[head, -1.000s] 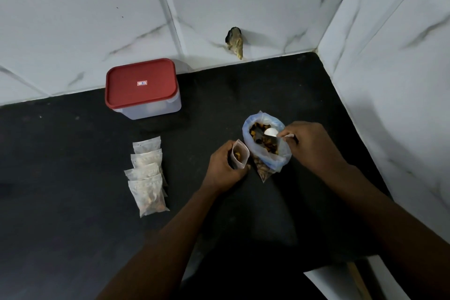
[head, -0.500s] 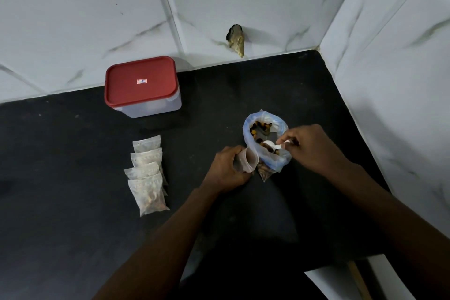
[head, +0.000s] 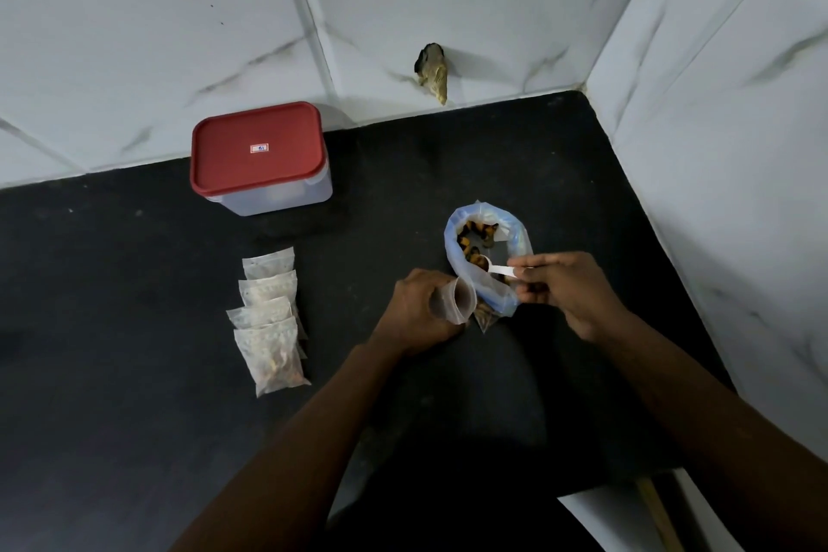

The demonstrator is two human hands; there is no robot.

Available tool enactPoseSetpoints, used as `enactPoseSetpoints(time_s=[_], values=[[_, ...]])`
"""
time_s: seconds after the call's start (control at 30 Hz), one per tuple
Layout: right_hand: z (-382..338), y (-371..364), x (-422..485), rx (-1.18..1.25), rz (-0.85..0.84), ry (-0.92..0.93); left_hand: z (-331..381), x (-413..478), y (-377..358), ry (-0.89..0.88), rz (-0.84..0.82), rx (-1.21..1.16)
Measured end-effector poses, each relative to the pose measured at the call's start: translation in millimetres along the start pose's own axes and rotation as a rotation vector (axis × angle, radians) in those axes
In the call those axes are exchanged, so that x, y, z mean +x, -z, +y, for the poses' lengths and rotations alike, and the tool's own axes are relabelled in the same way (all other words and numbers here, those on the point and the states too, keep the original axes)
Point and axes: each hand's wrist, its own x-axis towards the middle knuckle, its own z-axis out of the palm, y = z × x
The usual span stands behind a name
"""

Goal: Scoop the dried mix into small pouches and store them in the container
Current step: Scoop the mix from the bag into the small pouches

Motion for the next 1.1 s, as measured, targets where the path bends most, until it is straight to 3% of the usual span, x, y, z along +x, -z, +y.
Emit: enactPoseSetpoints(time_s=[0.33,0.57,1.1], values=[[9,-6,1,0.191,0.012,-0.124,-5,6,2,-0.041,-0.012,-0.026],[11,-8,-1,0.251,0.068,-0.106,-7,4,4,-0.032,0.010,-0.098],[-12,10,-29,0.357,-0.128,0.061,-9,1,7,0.010,0.142,-0.257]])
